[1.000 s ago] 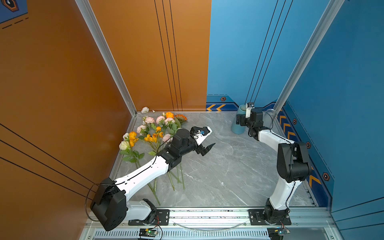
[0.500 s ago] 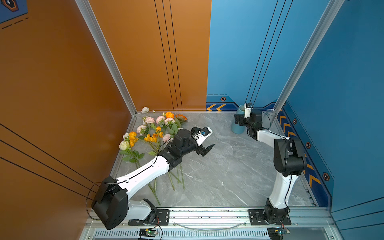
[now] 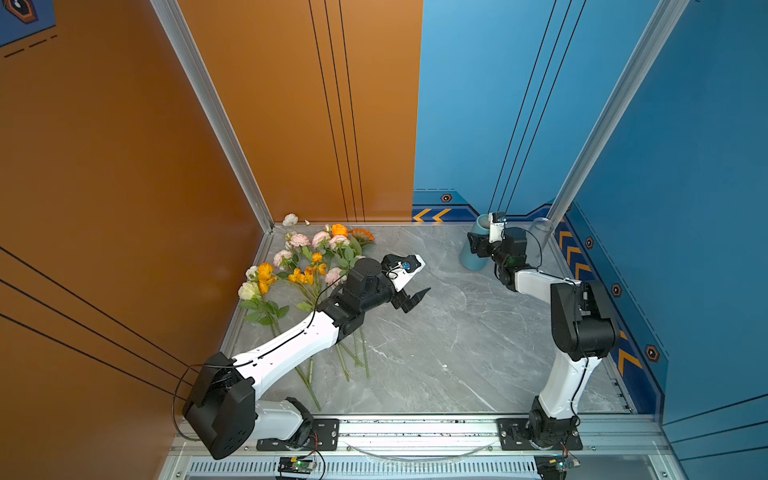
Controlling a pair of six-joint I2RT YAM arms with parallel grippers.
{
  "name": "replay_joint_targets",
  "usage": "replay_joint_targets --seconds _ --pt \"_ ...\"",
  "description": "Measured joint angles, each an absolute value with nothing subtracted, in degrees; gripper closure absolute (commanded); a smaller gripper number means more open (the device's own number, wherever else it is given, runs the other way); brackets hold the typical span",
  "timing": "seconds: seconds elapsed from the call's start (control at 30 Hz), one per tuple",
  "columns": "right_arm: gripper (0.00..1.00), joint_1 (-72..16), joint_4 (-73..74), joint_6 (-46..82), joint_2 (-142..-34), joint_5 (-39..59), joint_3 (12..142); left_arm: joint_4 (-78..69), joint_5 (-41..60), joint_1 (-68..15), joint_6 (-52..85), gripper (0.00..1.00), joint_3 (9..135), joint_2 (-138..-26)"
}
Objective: Arrange the flowers into the vase
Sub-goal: 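Carry the blue vase toward the flowers and set it down with the right gripper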
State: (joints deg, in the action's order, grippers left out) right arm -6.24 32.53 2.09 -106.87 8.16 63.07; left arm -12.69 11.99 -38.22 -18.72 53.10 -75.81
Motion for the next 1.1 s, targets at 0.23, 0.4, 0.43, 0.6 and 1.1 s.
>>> replay_joint_targets --seconds 0.23,0.4,0.43,0.6,1.1 --pt "0.63 -16.60 28.49 2.39 -93.58 8.36 53.30 -12.60 10.04 -38.22 -18.13 0.02 52.84 -73.25" --pt "0.64 -27.97 29.93 3.05 -84.01 7.09 46.92 0.08 4.82 -38.22 -14.17 0.02 61.14 -72.66" --pt "0.64 -30.15 30.48 3.03 -82.48 6.55 45.60 4.36 3.44 -38.22 -12.75 0.02 64.45 -72.69" --pt "0.64 -38.44 30.68 3.01 -77.76 3.60 40.27 16.19 0.38 -38.39 -3.07 0.02 64.16 -65.56" --pt "0.65 -43.94 36.38 3.07 -79.72 -4.21 33.12 25.58 8.64 -38.24 12.25 0.02 44.16 -43.18"
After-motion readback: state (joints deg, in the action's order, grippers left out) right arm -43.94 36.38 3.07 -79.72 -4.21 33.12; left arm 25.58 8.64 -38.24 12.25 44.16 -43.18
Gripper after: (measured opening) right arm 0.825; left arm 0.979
